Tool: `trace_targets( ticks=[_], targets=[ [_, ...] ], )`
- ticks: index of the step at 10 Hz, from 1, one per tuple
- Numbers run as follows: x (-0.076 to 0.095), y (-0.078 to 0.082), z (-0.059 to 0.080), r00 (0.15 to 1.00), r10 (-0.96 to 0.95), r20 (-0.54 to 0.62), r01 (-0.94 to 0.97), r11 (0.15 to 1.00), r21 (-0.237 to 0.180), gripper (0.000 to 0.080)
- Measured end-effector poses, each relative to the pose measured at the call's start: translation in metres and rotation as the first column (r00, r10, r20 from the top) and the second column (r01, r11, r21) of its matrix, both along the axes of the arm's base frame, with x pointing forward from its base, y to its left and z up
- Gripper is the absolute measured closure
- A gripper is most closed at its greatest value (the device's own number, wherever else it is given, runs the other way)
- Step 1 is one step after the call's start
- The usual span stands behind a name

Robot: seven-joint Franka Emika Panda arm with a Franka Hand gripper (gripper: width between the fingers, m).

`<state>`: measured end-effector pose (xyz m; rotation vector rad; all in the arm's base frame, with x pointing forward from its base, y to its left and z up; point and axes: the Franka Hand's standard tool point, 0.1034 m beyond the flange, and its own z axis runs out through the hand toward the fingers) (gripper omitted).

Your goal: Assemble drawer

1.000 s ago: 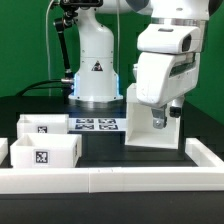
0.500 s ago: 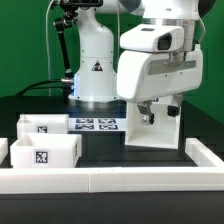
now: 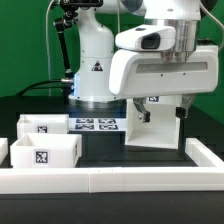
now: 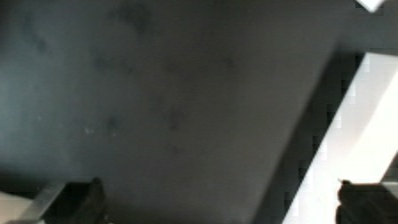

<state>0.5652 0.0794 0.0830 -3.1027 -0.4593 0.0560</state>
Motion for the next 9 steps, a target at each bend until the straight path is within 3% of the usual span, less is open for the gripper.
trace_targets(
  ticks=[2, 5, 7, 9],
  targets=[
    [-0.005, 0.003, 0.001, 0.977, -0.214, -0.004, 0.214, 0.977, 0.012, 0.015],
    [-0.006, 0.009, 0.001, 0.923, -0.385, -0.019, 0.386, 0.922, 0.026, 0.015],
    [-0.017, 0.013, 0.011, 0.823, -0.567, -0.021, 0.567, 0.823, 0.024, 0.015],
    [-0.031, 0.016, 0.023, 0.791, -0.611, -0.026, 0.611, 0.791, 0.027, 0.015]
  ],
)
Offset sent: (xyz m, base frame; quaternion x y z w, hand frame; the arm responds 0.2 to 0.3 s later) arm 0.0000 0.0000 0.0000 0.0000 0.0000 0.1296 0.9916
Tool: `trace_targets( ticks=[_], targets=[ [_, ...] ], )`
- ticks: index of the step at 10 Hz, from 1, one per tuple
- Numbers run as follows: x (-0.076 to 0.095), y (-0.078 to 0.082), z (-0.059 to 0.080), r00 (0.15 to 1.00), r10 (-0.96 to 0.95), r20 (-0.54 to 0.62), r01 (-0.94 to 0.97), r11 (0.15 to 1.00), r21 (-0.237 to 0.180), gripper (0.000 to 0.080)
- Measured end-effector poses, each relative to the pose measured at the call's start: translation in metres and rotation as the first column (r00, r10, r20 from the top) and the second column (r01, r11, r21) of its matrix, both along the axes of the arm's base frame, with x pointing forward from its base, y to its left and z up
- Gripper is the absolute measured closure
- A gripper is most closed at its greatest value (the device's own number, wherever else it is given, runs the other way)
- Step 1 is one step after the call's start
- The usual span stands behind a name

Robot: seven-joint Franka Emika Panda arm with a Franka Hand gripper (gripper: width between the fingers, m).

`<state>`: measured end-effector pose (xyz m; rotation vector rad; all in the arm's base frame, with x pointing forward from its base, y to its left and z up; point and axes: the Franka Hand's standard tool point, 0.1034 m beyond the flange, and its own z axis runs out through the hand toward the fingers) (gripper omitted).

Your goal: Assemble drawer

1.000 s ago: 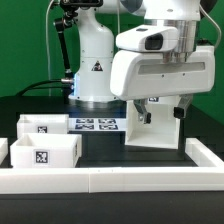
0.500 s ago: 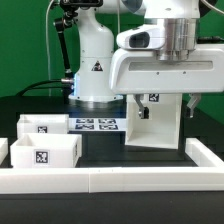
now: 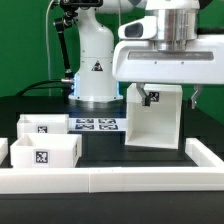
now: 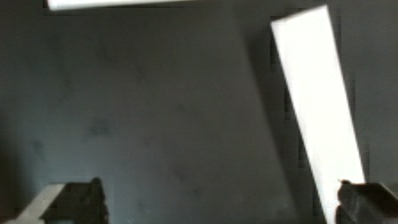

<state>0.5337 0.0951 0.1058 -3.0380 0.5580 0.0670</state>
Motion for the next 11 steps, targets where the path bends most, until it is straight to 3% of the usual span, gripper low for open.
trace_targets(
  ticks=[4, 8, 10, 11],
  targets=[
    [-0.029, 0.019, 0.034, 1.0, 0.018, 0.023, -0.017, 1.0, -0.01, 0.015],
    [-0.032, 0.022, 0.034, 0.999, 0.025, 0.024, -0.025, 1.0, -0.011, 0.015],
    [-0.032, 0.02, 0.031, 0.999, -0.009, 0.04, 0.009, 1.0, 0.014, 0.015],
    [-0.044, 0.024, 0.03, 0.999, -0.011, 0.033, 0.01, 1.0, 0.01, 0.015]
  ],
)
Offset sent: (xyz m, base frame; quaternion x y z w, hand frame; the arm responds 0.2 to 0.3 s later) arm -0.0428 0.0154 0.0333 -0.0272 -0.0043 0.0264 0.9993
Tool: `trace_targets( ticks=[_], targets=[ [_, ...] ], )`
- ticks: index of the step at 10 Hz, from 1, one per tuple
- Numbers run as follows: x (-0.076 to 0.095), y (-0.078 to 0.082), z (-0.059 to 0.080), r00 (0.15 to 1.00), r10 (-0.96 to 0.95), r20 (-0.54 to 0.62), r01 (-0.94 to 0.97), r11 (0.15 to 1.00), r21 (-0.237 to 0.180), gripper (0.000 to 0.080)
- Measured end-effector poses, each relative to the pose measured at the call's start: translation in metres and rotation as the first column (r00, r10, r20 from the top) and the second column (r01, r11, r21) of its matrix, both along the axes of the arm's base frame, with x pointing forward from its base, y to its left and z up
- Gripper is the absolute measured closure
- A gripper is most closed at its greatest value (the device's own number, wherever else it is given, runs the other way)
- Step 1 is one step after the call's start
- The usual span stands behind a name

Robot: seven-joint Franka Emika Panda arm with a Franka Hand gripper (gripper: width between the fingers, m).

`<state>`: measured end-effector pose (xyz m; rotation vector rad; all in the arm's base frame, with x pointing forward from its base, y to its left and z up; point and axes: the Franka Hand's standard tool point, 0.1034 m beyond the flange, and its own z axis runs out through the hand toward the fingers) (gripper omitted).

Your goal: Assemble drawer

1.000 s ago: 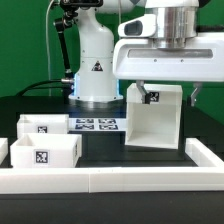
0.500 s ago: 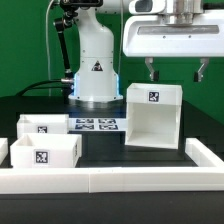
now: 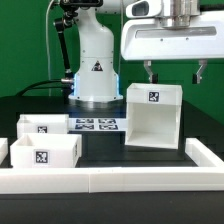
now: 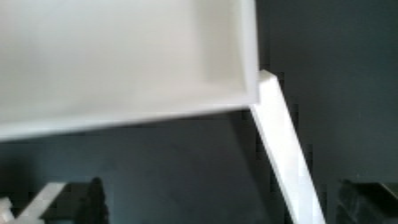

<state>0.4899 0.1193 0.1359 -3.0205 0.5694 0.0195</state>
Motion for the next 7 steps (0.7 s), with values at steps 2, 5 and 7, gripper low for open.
trace_targets(
  ticks=[2, 5, 7],
  targets=[
    [-0.019, 0.014, -0.002, 1.0, 0.014, 0.0, -0.014, 1.0, -0.005, 0.015],
    [-0.043, 0.029, -0.017, 0.999, 0.053, 0.006, -0.053, 0.999, -0.007, 0.015],
    [-0.055, 0.036, -0.034, 0.998, 0.068, -0.01, -0.068, 0.998, -0.009, 0.015]
  ],
)
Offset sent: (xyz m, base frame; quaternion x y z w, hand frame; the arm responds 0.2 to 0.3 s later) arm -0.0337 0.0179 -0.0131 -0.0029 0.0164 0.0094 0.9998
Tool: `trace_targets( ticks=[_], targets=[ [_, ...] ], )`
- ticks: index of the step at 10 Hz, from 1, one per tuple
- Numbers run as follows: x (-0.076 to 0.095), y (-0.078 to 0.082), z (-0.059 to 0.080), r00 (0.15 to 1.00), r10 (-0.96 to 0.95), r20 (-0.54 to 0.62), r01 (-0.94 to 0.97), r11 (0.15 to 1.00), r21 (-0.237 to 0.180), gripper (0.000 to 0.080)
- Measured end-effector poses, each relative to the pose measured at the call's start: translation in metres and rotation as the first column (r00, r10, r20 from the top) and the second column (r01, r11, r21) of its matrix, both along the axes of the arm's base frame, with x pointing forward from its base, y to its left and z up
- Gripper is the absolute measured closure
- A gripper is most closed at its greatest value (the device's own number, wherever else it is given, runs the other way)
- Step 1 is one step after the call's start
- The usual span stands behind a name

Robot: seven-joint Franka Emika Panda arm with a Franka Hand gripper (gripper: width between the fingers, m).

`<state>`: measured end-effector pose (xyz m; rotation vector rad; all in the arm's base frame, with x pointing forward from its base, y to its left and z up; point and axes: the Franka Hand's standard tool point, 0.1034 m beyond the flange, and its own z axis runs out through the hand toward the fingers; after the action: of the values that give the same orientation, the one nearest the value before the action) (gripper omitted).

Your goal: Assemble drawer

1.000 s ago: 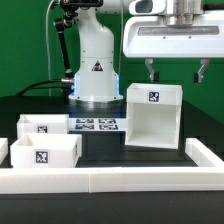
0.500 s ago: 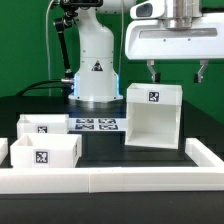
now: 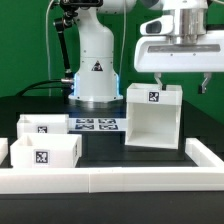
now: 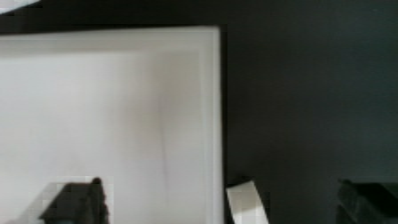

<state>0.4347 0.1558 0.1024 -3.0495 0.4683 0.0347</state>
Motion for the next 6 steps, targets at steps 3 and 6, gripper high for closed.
trace_targets(
  ticks=[3, 6],
  targets=[
    [-0.0031, -0.0015, -0.0072, 1.0, 0.01, -0.014, -0.01, 1.0, -0.003, 0.0284],
    [-0.0017, -0.0058, -0.008, 0.999, 0.029, -0.014, -0.029, 1.0, -0.003, 0.0558]
  ],
)
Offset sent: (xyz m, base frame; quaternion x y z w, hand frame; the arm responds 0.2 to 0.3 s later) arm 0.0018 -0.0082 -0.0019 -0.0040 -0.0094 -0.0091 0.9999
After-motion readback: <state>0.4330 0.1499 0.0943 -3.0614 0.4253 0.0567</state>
